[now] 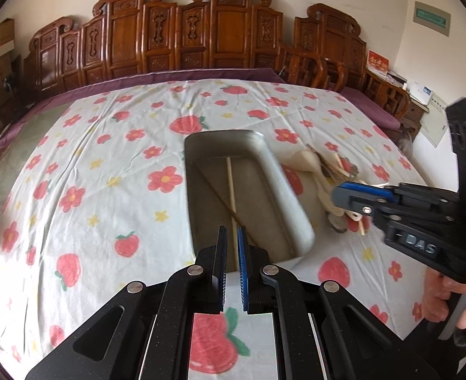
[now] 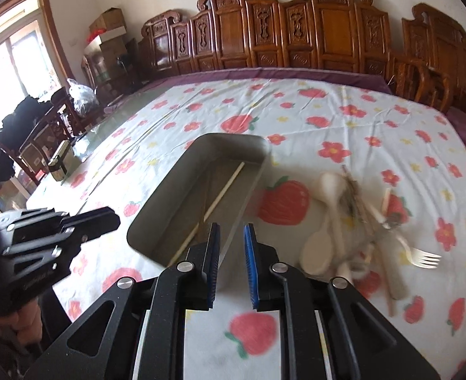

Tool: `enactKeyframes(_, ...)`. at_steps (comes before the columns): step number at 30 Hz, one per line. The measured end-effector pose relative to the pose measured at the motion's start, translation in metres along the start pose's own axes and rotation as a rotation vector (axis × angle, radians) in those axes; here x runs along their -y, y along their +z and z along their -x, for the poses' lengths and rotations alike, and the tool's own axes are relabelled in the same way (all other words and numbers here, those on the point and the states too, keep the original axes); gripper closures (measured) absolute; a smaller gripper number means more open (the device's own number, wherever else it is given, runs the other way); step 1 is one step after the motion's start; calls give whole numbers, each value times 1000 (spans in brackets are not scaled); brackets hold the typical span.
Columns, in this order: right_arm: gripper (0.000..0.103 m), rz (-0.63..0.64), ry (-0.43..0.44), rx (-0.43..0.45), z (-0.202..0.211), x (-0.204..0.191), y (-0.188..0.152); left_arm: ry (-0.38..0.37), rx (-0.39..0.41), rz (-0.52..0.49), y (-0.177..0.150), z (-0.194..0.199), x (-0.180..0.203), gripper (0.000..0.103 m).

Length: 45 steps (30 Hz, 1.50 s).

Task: Organize utensils
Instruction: 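Withdraw the left gripper while the right gripper grasps a chopstick from the pile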

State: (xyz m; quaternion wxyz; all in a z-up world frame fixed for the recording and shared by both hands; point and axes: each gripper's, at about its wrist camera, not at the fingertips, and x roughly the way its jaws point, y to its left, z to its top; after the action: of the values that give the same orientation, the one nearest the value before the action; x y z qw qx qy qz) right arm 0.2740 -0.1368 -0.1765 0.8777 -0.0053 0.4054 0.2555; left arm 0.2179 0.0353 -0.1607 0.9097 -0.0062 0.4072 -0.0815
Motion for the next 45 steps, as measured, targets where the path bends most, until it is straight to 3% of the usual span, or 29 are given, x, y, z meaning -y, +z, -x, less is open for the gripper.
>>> enactKeyframes(7, 85, 39, -47, 25, 43, 26, -20, -24, 26, -15, -2, 8, 24, 96)
enactKeyframes(9, 85, 50, -64, 31, 52, 35, -25, -30, 31, -20, -3, 9, 33, 88)
enactKeyframes(14, 85, 56, -116, 35, 62, 63, -34, -35, 28, -40, -3, 10, 50, 84)
enactKeyframes(19, 85, 23, -151, 18, 56, 97, -40, -34, 24, -63, 0, 6, 67, 68)
enactKeyframes(21, 79, 6, -160, 6, 52, 111, -43, -38, 22, -70, 1, 3, 74, 62)
enactKeyframes(23, 75, -12, -161, -8, 46, 124, -45, -41, 18, -77, 1, 1, 80, 61)
enactKeyframes(28, 74, -44, -159, -45, 30, 146, -51, -47, -5, -97, 1, -10, 96, 61)
enactKeyframes(45, 75, 24, -148, -143, -20, 138, -62, -56, -78, -121, 1, -43, 116, 61)
